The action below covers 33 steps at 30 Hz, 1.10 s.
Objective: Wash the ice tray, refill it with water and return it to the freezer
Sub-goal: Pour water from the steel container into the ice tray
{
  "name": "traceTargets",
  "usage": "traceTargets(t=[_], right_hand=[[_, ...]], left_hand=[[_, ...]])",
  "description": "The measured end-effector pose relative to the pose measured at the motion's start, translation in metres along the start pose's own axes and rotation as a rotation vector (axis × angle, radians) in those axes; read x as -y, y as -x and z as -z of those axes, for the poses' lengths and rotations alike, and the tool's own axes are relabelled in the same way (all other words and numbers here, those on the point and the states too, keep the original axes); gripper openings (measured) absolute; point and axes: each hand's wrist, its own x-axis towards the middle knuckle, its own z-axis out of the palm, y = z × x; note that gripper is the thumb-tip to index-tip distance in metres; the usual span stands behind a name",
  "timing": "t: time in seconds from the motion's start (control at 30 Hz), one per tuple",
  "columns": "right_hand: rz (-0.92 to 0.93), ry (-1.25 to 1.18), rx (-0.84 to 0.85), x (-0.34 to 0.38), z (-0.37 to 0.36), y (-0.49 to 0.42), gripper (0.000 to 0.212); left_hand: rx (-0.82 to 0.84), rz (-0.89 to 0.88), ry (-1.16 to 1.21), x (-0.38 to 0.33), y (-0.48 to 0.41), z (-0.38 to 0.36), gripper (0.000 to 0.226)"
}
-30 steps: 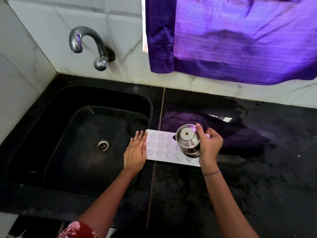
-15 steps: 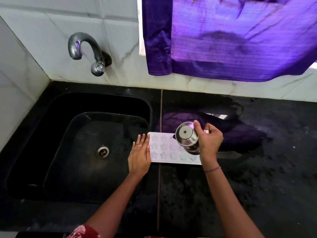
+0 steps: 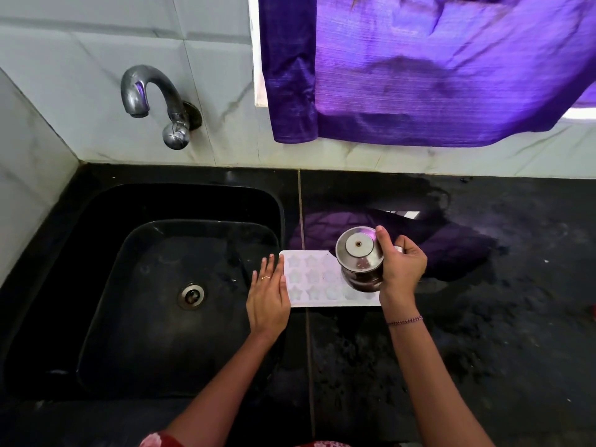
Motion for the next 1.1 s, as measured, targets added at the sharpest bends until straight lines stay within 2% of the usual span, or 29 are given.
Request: traceTargets(t=[0.2,0.73,1.1], right_hand=[[-0.023,-0.044,-0.015,0.000,-0.006,0.010,0.057],[0.159,0.129,0.044,0.002,-0.022,0.028,0.056],[0.121,0.134,0.047,-0.001,-0.027,0.027,0.054]], left_hand=[[-0.009,-0.003,0.010,0.000,0.001,0.001,0.058],[-0.011,-0.001,0.043,0.001,-0.001,-0.001,0.060],[-0.026,0.013,0.094,0.001,0.001,-0.004,0.057]])
